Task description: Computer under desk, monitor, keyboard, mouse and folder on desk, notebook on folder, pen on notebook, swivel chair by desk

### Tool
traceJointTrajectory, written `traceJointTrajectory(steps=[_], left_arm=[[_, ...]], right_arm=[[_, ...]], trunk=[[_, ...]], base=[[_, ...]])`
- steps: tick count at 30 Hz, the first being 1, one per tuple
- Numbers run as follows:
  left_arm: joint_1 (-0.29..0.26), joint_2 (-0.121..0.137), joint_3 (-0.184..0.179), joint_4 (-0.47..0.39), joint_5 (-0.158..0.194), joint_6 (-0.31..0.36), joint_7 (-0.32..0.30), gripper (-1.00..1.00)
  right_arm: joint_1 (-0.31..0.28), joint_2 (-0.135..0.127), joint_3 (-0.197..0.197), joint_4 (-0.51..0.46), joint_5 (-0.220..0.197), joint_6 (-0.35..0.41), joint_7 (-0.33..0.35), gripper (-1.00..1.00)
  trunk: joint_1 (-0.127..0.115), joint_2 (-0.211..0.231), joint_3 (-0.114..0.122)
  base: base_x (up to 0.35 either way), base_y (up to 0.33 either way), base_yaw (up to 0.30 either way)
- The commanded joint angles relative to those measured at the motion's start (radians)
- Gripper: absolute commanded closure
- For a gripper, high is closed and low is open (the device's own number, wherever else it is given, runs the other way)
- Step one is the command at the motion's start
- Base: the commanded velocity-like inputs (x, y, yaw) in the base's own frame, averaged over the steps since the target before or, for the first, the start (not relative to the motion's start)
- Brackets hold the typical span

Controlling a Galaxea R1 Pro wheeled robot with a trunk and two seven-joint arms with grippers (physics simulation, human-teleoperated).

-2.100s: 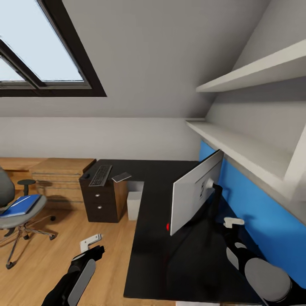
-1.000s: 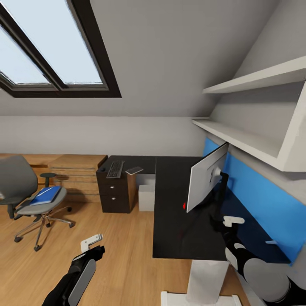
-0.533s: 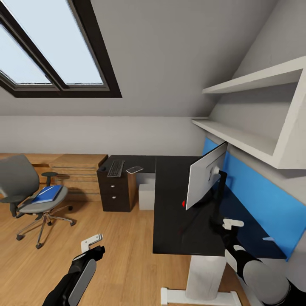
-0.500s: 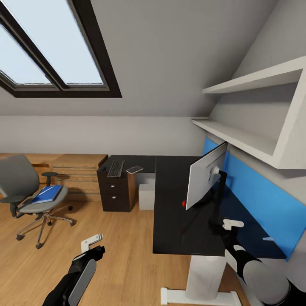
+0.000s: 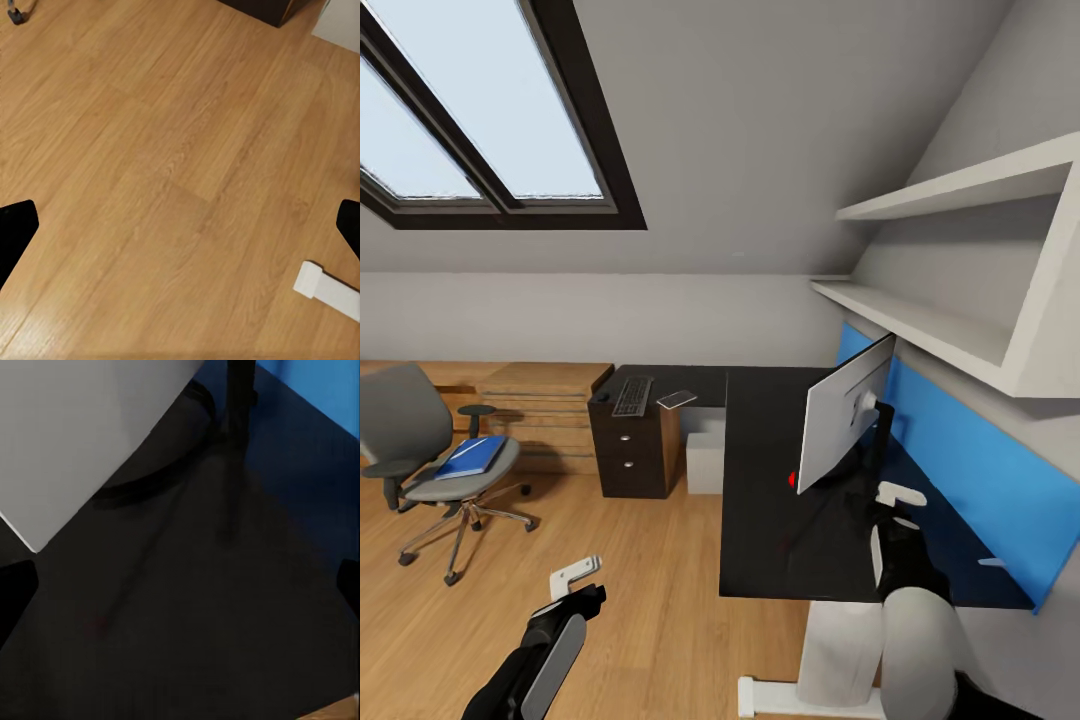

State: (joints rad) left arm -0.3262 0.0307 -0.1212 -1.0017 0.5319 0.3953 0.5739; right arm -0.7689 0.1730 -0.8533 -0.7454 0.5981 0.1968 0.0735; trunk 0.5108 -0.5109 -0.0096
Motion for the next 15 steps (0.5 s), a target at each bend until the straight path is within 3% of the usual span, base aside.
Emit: traceJointTrajectory(steps=[1, 7, 15], left_arm=[[-0.001, 0.001, -0.004, -0.001, 0.008, 0.002, 0.009, -1.00], [-0.001, 0.001, -0.003, -0.003, 0.008, 0.001, 0.010, -1.00], [-0.001, 0.000, -0.016, -0.003, 0.008, -0.014, 0.011, -1.00]], right_arm=[[-0.001, 0.001, 0.004, -0.014, 0.007, 0.019, 0.011, -1.00], [0.000, 0.001, 0.048, -0.015, -0.022, 0.008, 0.022, -1.00], [0.004, 0.001, 0.062, 0.080, -0.017, -0.183, 0.022, -1.00]], trunk=[[0.001, -0.001, -0.001], [0.001, -0.001, -0.001], [0.001, -0.001, -0.001]], base=[[0.000, 0.000, 0.000], [0.029, 0.035, 0.000], [0.161, 0.196, 0.000]])
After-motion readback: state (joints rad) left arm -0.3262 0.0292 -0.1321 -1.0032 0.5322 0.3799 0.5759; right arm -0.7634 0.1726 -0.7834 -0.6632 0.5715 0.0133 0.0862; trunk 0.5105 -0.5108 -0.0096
